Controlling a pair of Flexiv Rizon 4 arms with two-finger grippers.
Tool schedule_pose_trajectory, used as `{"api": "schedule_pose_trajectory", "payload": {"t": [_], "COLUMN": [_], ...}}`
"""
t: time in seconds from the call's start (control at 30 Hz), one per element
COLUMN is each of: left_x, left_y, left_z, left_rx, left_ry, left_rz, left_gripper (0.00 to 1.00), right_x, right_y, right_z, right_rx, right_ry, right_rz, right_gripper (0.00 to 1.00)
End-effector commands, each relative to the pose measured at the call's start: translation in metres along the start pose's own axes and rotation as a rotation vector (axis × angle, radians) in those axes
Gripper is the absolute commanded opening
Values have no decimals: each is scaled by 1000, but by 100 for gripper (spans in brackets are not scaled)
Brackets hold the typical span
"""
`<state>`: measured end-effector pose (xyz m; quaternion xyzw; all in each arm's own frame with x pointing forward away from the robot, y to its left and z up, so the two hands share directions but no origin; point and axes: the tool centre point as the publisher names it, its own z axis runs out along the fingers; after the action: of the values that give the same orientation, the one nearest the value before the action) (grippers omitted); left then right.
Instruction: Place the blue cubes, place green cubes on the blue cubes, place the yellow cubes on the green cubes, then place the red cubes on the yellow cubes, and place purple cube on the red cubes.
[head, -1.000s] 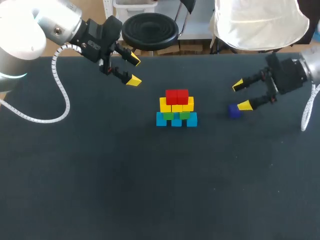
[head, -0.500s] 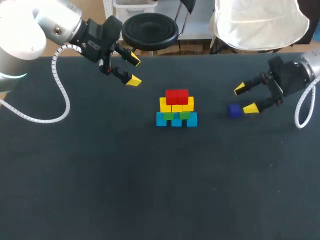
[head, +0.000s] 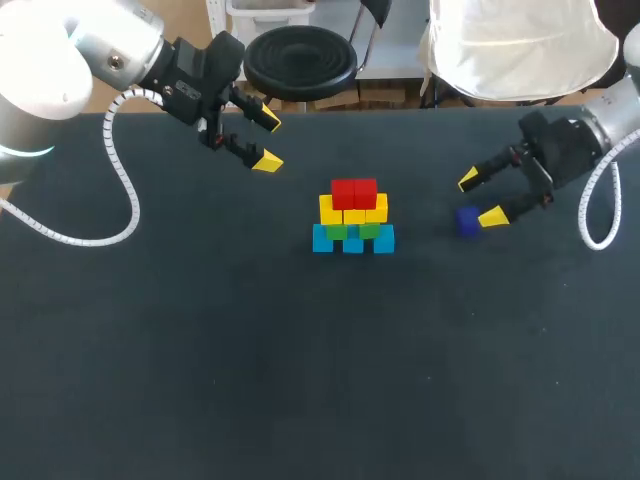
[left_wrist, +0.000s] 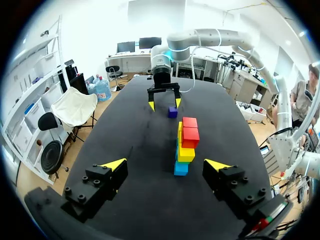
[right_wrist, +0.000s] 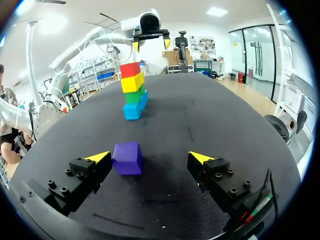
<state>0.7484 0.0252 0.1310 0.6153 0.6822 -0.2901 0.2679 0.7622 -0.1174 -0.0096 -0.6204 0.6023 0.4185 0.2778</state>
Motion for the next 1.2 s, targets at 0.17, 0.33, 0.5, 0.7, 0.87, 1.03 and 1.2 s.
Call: {"api": "schedule_pose_trajectory", "payload": {"t": [0.17, 0.33, 0.5, 0.7, 0.87, 1.03, 1.2], "left_x": [0, 0, 0, 0, 0, 0, 0], "left_y": [1, 1, 1, 1, 1, 1, 1], "left_z": [0, 0, 0, 0, 0, 0, 0], "left_rx": [2, 2, 2, 2, 2, 2, 2], "left_ry": [2, 2, 2, 2, 2, 2, 2], "left_rz": [1, 1, 1, 1, 1, 1, 1], "left_gripper": [100, 100, 100, 100, 100, 100, 100], "right_x": [2, 0, 2, -1, -6, -6, -6], "right_y": [1, 5, 13, 6, 0, -4, -7], "right_z": [5, 5, -4, -8, -3, 3, 5], "right_rx": [35, 2, -35, -67, -86, -103, -107], "right_ry": [17, -3, -2, 22, 36, 41, 39], "right_rz": [13, 2, -27, -63, -90, -101, -107], "right_gripper": [100, 100, 100, 100, 100, 100, 100]}}
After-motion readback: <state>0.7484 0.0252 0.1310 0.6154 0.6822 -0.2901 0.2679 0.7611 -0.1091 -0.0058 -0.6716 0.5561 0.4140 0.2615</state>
